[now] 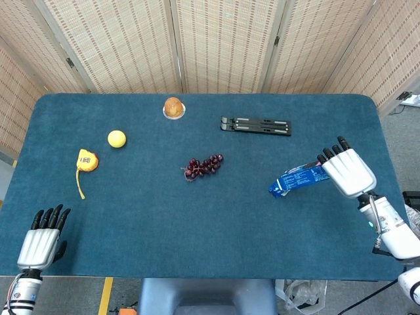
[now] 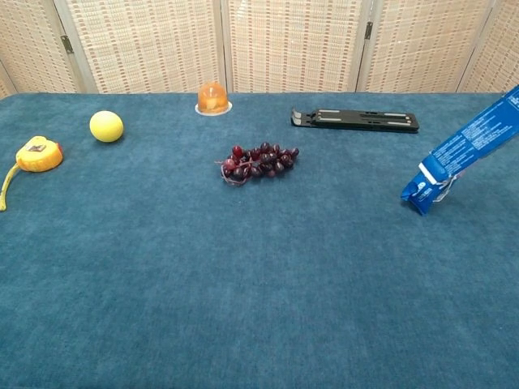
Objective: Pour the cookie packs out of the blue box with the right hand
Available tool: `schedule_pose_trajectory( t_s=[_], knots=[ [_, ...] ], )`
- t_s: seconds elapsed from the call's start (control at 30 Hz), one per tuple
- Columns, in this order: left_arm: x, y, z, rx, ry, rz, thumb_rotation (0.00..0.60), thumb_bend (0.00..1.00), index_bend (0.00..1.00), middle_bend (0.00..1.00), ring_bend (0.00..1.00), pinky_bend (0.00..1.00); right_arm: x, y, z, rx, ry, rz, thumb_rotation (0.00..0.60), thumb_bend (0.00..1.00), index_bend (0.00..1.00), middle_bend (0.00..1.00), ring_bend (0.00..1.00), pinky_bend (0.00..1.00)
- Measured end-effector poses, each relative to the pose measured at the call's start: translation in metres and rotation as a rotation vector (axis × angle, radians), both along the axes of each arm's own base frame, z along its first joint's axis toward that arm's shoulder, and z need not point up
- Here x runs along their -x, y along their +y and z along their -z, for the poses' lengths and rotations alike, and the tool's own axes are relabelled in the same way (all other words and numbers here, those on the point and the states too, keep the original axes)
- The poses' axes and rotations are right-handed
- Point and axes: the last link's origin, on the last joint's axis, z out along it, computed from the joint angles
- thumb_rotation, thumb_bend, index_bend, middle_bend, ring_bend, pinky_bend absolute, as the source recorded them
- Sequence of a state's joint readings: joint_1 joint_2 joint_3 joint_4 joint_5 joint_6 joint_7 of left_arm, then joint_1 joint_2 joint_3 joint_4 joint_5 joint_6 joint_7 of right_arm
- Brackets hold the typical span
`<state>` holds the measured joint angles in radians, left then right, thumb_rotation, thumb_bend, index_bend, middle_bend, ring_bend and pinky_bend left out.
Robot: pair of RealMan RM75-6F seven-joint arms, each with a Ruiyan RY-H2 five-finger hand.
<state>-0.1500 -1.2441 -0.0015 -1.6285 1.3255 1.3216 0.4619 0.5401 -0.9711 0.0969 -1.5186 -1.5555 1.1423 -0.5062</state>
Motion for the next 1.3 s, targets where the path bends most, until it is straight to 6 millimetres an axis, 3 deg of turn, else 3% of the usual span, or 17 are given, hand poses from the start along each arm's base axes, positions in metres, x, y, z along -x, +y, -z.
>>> schedule_pose_trajectory(
  t_s=[0.27,0.67,0.83,1.03,1.3],
  knots=[
    [0.002,0.004,0.006,0.012,0.018,-0.017,0.600,0.47,0.00,0.00,0.01,0.00,-0.012,-0.004,-0.026,0.048,0.005,-0.154,0.600,0.22,0.54,0.45,0.44,0.25],
    [0.003,0.007,0.009,0.021,0.026,-0.025,0.600,0.47,0.00,0.00,0.01,0.00,-0.039,0.012,-0.066,0.129,-0.010,-0.233,0.600,0.22,0.54,0.44,0.44,0.25],
    [0.003,0.007,0.010,0.026,0.027,-0.027,0.600,0.47,0.00,0.00,0.01,0.00,-0.039,0.019,-0.070,0.142,-0.048,-0.225,0.600,0.22,0.54,0.43,0.44,0.25],
    [0.001,0.006,0.009,0.024,0.015,-0.019,0.600,0.47,0.00,0.00,0.02,0.00,-0.023,0.027,-0.049,0.106,-0.279,-0.157,0.600,0.22,0.54,0.42,0.44,0.25],
    [0.001,0.006,0.008,0.030,0.009,-0.011,0.600,0.47,0.00,0.00,0.02,0.00,0.029,0.033,0.028,0.004,-0.724,0.009,0.600,0.22,0.54,0.42,0.45,0.25]
  ],
)
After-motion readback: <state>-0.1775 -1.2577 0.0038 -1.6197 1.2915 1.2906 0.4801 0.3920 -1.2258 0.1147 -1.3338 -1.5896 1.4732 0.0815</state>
